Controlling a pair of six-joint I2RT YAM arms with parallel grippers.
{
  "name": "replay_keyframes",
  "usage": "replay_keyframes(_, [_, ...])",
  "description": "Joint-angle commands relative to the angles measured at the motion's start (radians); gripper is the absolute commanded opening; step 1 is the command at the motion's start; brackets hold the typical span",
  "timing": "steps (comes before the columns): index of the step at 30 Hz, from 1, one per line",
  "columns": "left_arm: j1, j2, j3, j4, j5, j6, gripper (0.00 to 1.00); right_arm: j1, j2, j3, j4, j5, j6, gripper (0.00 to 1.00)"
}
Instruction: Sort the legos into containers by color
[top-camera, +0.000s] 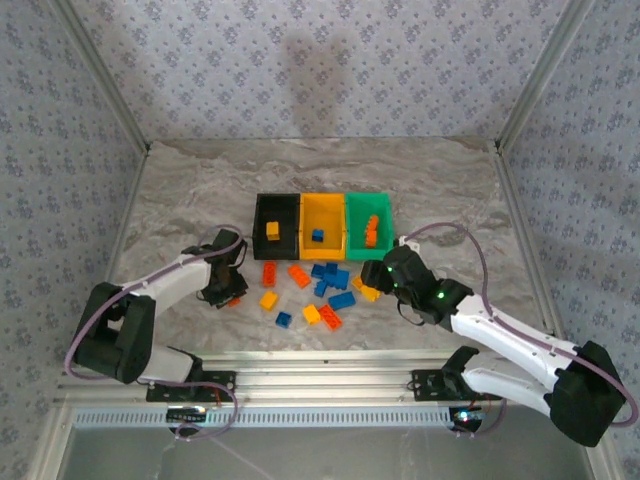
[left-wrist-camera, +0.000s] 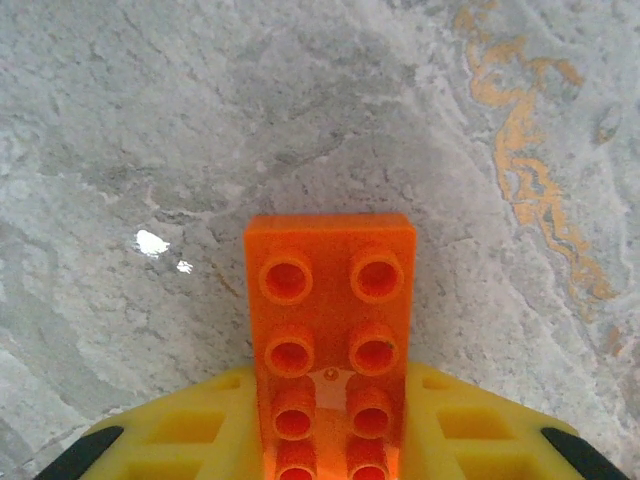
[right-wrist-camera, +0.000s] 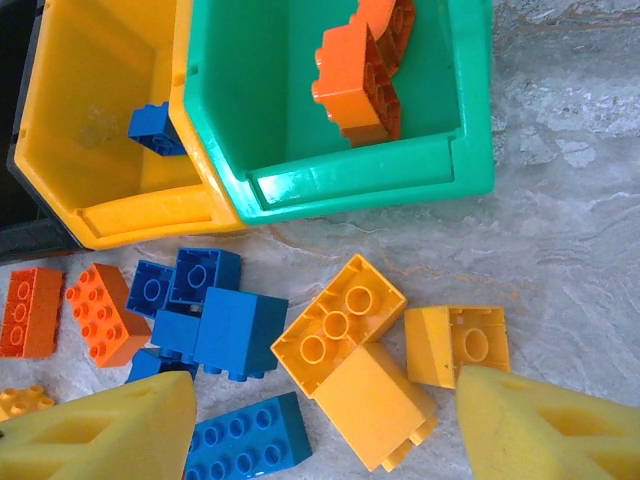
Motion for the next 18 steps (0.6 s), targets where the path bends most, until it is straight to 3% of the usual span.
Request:
replay_keyframes(1, [-0.010,-0.032,-0.004,0.067,0.044,0.046,0.23,-0.009,-0.022,-0.012,-0.030,0.020,-0.010,0.71])
replay_keyframes(5, [-0.061,-0.136,0.039,0.002,-0.006,0.083,0.24,-0.017,-0.030,-0.019,-0.032,0.023,-0.001,0.71])
replay_keyframes(11, [-0.232,-0.260,0.161,-0.030,-0.132,0.125,0.26,-0.032,-0.050,-0.040,-0.043,0.031,0.019,0.71])
replay_keyframes(14, [-0.302,-0.221,0.240,0.057,-0.137,0.150,0.28,-0.039,-0.060,-0.050,-0.051,0.035,0.028,0.71])
replay_keyframes(18, [-0.378,-0.021,0.416,0.171,-0.082,0.209,0.28,-0.050,-0.060,-0.053,-0.063,0.034,0.035,0.71])
